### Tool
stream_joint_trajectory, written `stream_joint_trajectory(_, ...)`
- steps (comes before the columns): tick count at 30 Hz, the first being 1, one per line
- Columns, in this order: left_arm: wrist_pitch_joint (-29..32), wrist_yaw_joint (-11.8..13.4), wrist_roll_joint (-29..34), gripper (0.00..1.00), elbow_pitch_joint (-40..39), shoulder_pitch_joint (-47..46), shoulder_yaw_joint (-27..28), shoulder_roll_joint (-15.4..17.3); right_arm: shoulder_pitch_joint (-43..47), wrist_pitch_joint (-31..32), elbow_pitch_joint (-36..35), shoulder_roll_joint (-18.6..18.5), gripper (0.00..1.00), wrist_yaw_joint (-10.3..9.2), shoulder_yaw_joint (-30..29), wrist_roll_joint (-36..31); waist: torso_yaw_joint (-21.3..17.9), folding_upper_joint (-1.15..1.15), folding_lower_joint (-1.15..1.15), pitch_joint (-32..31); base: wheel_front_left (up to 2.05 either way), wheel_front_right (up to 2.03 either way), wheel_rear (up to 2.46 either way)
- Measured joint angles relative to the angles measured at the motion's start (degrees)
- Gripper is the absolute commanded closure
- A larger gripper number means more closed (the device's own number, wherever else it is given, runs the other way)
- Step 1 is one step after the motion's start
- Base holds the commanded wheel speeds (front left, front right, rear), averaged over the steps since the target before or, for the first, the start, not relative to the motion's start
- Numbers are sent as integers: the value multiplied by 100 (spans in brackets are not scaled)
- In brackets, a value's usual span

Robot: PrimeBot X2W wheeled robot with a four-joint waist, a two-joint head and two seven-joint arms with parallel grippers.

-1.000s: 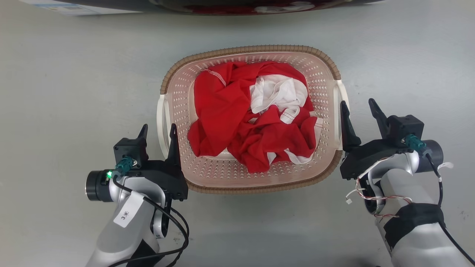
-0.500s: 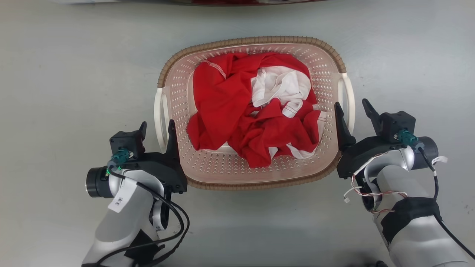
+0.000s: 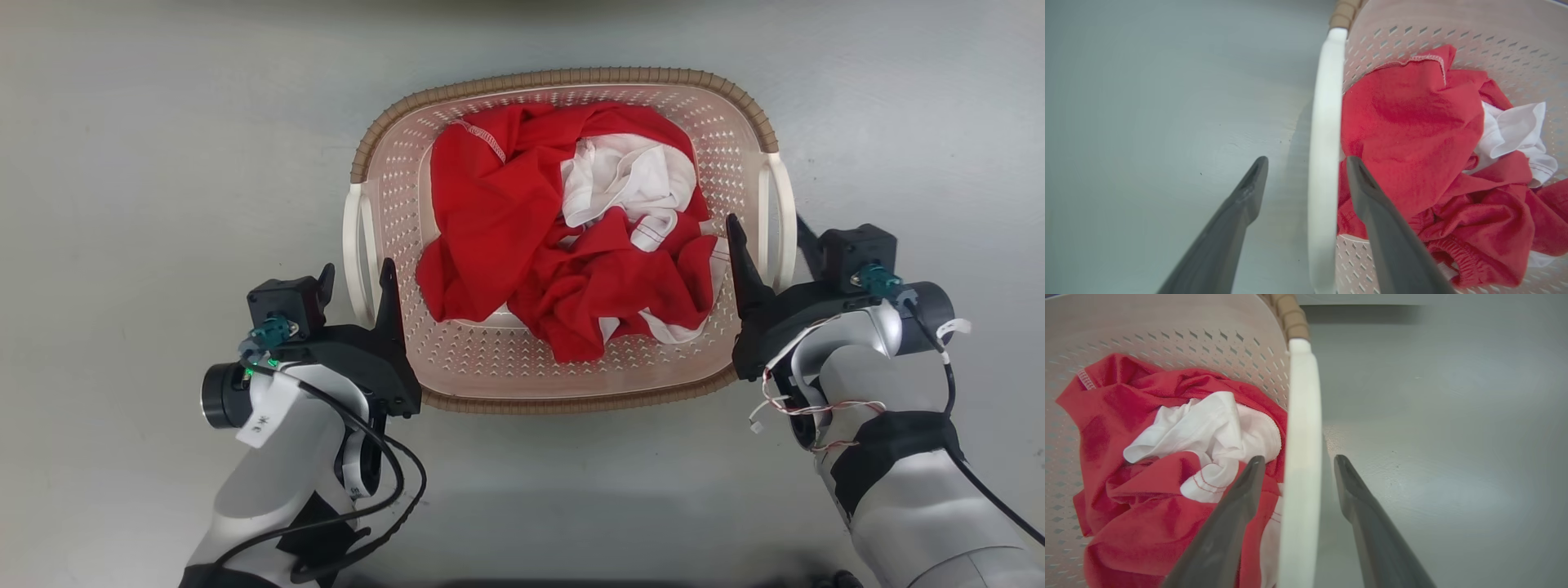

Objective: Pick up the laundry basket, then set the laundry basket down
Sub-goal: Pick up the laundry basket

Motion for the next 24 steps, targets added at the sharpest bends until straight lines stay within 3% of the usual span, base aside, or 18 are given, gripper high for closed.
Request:
stream_joint_trajectory(3, 0, 1, -320, 0, -7, -24, -75, -2, -62, 14, 126, 1, 27, 36, 166, 13, 21, 0, 0, 24, 0, 0, 0)
stream_joint_trajectory(5, 0, 1, -378, 0, -7, -32, -153, -1, -117, 18, 152, 1, 51, 36, 245, 30, 35, 0, 0, 37, 0, 0, 0)
stream_joint_trajectory(7, 0, 1, -511, 0, 7, -78, -265, -3, -162, 64, 204, -4, 59, 35, 298, 82, 48, 0, 0, 49, 0, 0, 0)
stream_joint_trajectory(8, 0, 1, -543, 5, 18, -120, -307, -4, -190, 69, 241, -9, 65, 34, 328, 121, 55, 0, 0, 53, 0, 0, 0)
stream_joint_trajectory(9, 0, 1, -557, 38, 22, -155, -352, -3, -210, 88, 267, -12, 78, 26, 360, 164, 61, 0, 0, 55, 0, 0, 0)
stream_joint_trajectory(10, 0, 1, -570, 70, 41, -185, -414, -1, -215, 102, 283, -14, 100, 25, 393, 208, 68, 0, 0, 56, 0, 0, 0)
stream_joint_trajectory(11, 0, 1, -590, 92, 71, -209, -474, -2, -216, 109, 292, -8, 100, -12, 412, 250, 73, 0, 0, 55, 0, 0, 0)
stream_joint_trajectory(12, 0, 2, -603, 100, 89, -229, -533, -4, -232, 112, 304, -9, 100, -12, 457, 265, 77, 0, 0, 52, 0, 0, 0)
stream_joint_trajectory(24, 0, 40, -896, 100, 442, -233, -809, 23, -101, 134, 479, -25, 100, -147, 884, 835, 61, 0, 0, -274, 0, 0, 0)
